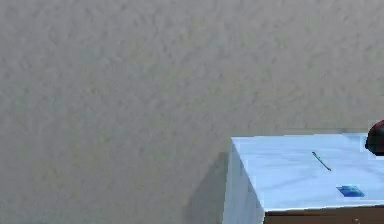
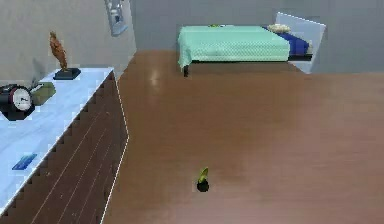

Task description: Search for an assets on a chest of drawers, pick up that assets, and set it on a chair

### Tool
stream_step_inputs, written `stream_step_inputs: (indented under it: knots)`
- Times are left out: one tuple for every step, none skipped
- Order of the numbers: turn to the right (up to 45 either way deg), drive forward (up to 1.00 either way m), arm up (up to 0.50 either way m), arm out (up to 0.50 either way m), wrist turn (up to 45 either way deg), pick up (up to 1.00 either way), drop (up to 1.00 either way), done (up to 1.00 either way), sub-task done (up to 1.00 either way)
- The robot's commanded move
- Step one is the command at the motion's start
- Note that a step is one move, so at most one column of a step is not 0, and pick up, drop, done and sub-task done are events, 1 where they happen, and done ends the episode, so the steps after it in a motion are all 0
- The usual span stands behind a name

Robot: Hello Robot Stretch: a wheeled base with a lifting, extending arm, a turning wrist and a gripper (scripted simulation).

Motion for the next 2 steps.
stream_step_inputs:
  knots:
    - [45.0,0.00,0.00,0.00,0.0,0.00,0.00,0.00,0.00]
    - [24.0,0.00,0.00,0.00,0.0,0.00,0.00,0.00,0.00]
